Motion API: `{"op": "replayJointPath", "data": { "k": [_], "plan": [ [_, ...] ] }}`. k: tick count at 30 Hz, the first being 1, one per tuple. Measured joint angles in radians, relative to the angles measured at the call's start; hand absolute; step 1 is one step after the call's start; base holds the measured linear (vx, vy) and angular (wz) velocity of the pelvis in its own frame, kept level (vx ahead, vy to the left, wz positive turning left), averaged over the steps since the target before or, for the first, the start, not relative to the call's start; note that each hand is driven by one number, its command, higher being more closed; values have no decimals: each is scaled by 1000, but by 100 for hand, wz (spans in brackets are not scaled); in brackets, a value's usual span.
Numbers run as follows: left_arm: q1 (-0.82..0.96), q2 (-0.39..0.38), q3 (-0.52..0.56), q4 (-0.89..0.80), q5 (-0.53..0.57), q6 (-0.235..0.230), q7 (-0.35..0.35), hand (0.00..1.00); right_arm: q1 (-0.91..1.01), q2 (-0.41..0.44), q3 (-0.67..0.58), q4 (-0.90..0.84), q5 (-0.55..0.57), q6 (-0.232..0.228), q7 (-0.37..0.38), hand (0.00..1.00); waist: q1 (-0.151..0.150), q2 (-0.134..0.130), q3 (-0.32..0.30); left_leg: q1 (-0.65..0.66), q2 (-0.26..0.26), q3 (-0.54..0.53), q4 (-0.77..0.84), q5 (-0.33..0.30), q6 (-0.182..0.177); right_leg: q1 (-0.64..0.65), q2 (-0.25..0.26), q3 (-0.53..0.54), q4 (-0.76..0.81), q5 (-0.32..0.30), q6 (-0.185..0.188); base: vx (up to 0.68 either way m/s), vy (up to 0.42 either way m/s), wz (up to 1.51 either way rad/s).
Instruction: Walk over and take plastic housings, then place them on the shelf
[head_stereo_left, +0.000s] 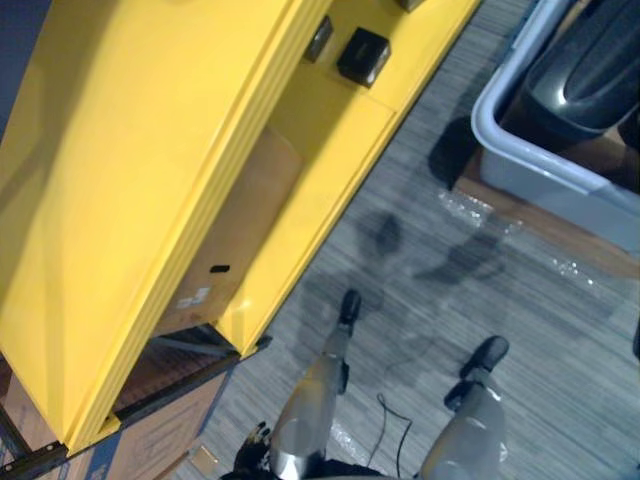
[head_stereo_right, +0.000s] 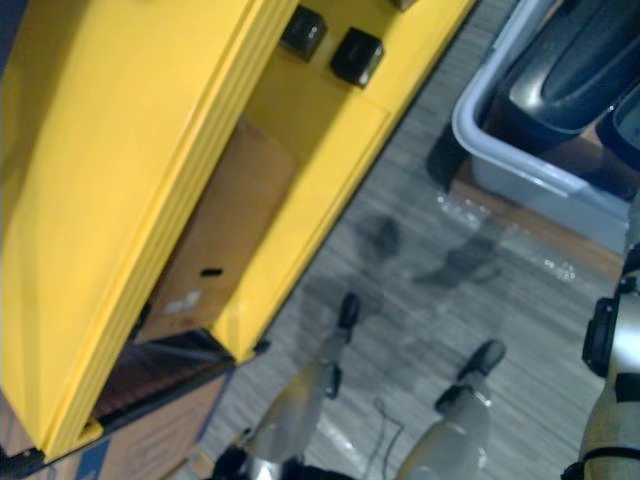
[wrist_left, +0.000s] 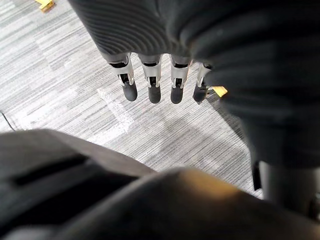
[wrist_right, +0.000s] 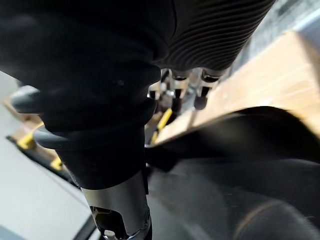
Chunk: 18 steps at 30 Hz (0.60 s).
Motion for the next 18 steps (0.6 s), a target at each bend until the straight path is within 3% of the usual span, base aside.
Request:
{"op": "replayJointPath", "data": {
  "k": [8,14,15,18],
  "plan": [
    [-2,3,-5,0,0,0,0,0,20,-1,-42,41,1,32,-6,0,2,0,0,-6,-1,1,0,0,0,-10,0,3,3,-5,-4,0,0,0],
    [-4,6,-32,4,-30,1,7,0,29,-30,-41,35,0,103,106,0,5,6,-4,-6,0,-2,0,0,0,-14,-3,4,19,-22,2,-3,-3,1],
    [-4,6,-33,4,-30,1,8,0,32,-37,-40,31,0,119,133,100,5,6,-4,-6,0,-2,0,0,0,-14,-3,5,19,-23,3,0,0,0],
    [-4,6,-33,4,-30,1,9,0,36,-53,-29,21,-1,159,174,100,5,6,-4,-6,0,-3,0,0,0,-14,-3,5,22,-26,4,0,0,0]
  ]
}}
